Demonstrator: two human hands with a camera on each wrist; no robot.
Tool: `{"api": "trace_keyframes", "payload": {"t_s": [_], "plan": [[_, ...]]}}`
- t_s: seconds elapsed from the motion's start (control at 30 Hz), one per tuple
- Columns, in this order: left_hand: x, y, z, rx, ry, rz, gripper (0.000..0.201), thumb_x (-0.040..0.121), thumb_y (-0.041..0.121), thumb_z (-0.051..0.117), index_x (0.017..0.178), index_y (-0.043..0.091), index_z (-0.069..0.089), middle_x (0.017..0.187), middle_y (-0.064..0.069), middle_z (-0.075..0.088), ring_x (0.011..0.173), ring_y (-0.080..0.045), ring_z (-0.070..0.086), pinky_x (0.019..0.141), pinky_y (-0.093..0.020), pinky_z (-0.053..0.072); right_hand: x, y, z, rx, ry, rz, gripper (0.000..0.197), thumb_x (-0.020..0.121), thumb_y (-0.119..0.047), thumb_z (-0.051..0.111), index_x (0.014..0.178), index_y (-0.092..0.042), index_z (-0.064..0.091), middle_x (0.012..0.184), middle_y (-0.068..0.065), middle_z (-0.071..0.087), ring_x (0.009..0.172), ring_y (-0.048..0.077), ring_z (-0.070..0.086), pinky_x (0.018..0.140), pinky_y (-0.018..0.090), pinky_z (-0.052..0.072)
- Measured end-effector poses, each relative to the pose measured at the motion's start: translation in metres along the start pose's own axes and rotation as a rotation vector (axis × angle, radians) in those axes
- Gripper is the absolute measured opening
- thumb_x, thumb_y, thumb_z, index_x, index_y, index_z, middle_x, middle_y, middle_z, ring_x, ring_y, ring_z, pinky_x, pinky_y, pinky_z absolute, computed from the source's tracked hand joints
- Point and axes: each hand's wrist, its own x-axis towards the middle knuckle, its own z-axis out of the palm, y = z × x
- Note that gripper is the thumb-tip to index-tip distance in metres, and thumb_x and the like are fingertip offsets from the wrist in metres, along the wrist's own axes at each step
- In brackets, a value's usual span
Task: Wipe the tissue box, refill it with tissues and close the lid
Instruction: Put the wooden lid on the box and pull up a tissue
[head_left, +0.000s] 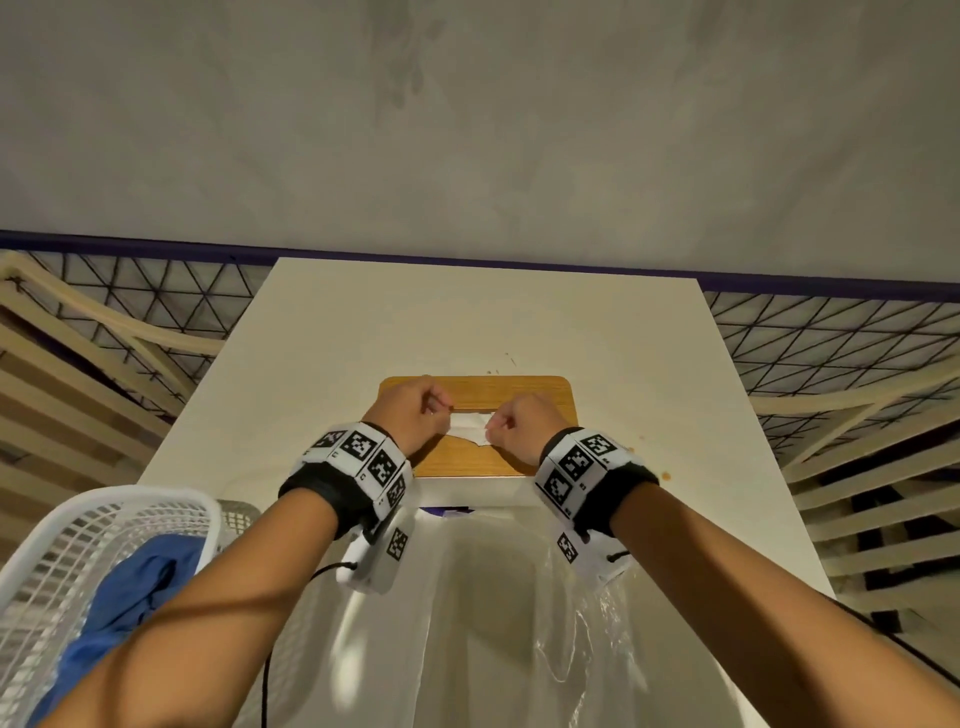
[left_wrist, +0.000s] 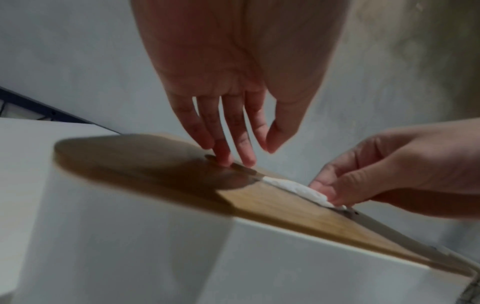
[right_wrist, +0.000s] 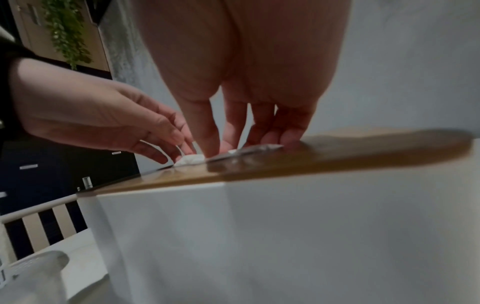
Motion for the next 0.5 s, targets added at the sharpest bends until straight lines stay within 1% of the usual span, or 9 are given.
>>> {"api": "trace_keyframes", "payload": {"t_s": [0.03, 0.07, 0.13, 0.2, 0.27, 0.3, 0.37, 0.43, 0.5], "plan": [[0.001, -0.001, -0.001, 0.011, 0.004, 0.022, 0.017, 0.087, 0.010, 0.057, 0.102, 0.007, 0.064, 0.094, 0.002, 0.058, 0.088, -0.010, 0.052, 0.063, 0.000, 0.038, 0.000, 0.001, 0.001, 0.021, 0.008, -0.011, 0.021, 0.088, -0.016, 0.053, 0.095, -0.005, 0.069, 0.113, 0.013, 0.062, 0.109, 0.026, 0.053, 0.097, 0.037, 0.045], [0.002, 0.000, -0.002, 0.026, 0.000, 0.047, 0.017, 0.088, 0.011, 0.056, 0.102, 0.007, 0.066, 0.095, 0.002, 0.058, 0.088, -0.010, 0.052, 0.066, -0.003, 0.037, -0.001, 0.002, 0.001, 0.048, 0.013, -0.023, 0.018, 0.088, -0.015, 0.055, 0.094, -0.006, 0.069, 0.114, 0.013, 0.059, 0.112, 0.026, 0.049, 0.100, 0.036, 0.043], [0.004, 0.001, -0.002, 0.065, -0.015, 0.099, 0.019, 0.089, 0.014, 0.055, 0.104, 0.009, 0.067, 0.096, 0.000, 0.057, 0.092, -0.013, 0.051, 0.079, -0.016, 0.036, -0.002, 0.006, 0.000, 0.085, 0.019, -0.069, 0.013, 0.085, -0.015, 0.061, 0.094, -0.010, 0.070, 0.113, 0.012, 0.058, 0.112, 0.025, 0.048, 0.101, 0.038, 0.040], [0.008, 0.002, 0.001, 0.141, -0.063, 0.163, 0.025, 0.091, 0.016, 0.054, 0.113, 0.013, 0.065, 0.106, -0.005, 0.059, 0.102, -0.019, 0.051, 0.087, -0.022, 0.034, -0.002, 0.010, 0.000, 0.108, 0.024, -0.130, 0.011, 0.082, -0.016, 0.065, 0.091, -0.013, 0.071, 0.101, 0.009, 0.059, 0.102, 0.024, 0.048, 0.094, 0.036, 0.041], [0.012, 0.005, 0.007, 0.280, -0.138, 0.231, 0.031, 0.093, 0.020, 0.050, 0.123, 0.020, 0.058, 0.121, -0.002, 0.056, 0.113, -0.021, 0.044, 0.094, -0.025, 0.032, -0.004, 0.011, -0.001, 0.127, 0.042, -0.180, 0.009, 0.079, -0.016, 0.069, 0.087, -0.014, 0.072, 0.089, 0.002, 0.055, 0.093, 0.020, 0.044, 0.084, 0.031, 0.037], [0.014, 0.006, 0.009, 0.361, -0.170, 0.255, 0.034, 0.093, 0.022, 0.048, 0.127, 0.023, 0.055, 0.126, 0.000, 0.053, 0.114, -0.021, 0.040, 0.096, -0.027, 0.031, -0.006, 0.011, -0.001, 0.136, 0.055, -0.200, 0.008, 0.078, -0.015, 0.070, 0.085, -0.014, 0.073, 0.088, 0.000, 0.054, 0.094, 0.021, 0.044, 0.085, 0.032, 0.037], [0.018, 0.010, 0.011, 0.486, -0.197, 0.286, 0.038, 0.092, 0.027, 0.049, 0.130, 0.027, 0.051, 0.131, 0.003, 0.047, 0.115, -0.021, 0.036, 0.098, -0.029, 0.032, -0.009, 0.011, -0.002, 0.156, 0.075, -0.232, 0.008, 0.075, -0.014, 0.073, 0.083, -0.013, 0.074, 0.089, -0.003, 0.056, 0.101, 0.024, 0.048, 0.092, 0.036, 0.040], [0.021, 0.011, 0.009, 0.545, -0.202, 0.303, 0.039, 0.090, 0.029, 0.051, 0.129, 0.030, 0.051, 0.133, 0.004, 0.043, 0.116, -0.021, 0.034, 0.099, -0.030, 0.032, -0.012, 0.012, -0.004, 0.171, 0.083, -0.258, 0.009, 0.074, -0.012, 0.074, 0.082, -0.012, 0.074, 0.087, -0.004, 0.058, 0.103, 0.026, 0.050, 0.094, 0.039, 0.042], [0.022, 0.011, 0.005, 0.581, -0.230, 0.315, 0.040, 0.088, 0.028, 0.053, 0.128, 0.032, 0.050, 0.134, 0.005, 0.039, 0.117, -0.022, 0.033, 0.100, -0.031, 0.033, -0.014, 0.012, -0.006, 0.194, 0.079, -0.263, 0.009, 0.073, -0.012, 0.074, 0.081, -0.011, 0.074, 0.080, -0.007, 0.058, 0.102, 0.026, 0.052, 0.094, 0.038, 0.042]]}}
